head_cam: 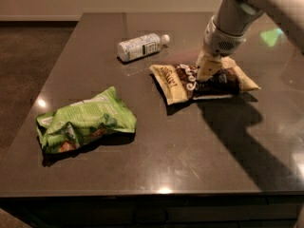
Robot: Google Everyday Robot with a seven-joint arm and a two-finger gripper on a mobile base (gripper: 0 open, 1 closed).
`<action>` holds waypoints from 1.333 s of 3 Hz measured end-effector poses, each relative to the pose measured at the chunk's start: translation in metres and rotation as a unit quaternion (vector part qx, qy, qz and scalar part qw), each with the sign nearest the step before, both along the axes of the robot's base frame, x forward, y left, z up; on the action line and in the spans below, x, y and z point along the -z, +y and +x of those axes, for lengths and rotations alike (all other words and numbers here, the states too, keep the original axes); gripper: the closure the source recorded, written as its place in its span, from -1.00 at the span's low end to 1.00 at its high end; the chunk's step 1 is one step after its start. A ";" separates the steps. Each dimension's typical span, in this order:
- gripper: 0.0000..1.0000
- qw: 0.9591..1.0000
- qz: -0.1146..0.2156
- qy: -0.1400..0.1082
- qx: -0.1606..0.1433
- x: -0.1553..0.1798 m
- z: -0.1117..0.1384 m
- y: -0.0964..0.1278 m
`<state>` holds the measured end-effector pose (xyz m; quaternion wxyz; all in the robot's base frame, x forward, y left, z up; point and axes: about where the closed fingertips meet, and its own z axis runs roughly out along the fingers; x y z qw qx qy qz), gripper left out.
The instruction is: Move brown chip bag near green rice chip bag
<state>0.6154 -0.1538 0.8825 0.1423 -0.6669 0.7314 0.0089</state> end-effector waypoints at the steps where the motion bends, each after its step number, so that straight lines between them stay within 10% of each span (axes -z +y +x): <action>1: 0.76 0.999 0.048 0.006 -0.027 -0.024 -0.025 0.021; 3: 1.00 0.976 0.179 0.026 -0.118 -0.087 -0.092 0.092; 4: 0.68 0.967 0.202 0.040 -0.148 -0.093 -0.118 0.122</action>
Offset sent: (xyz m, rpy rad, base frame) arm -0.1003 0.0884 0.1041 0.4088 0.0568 0.2417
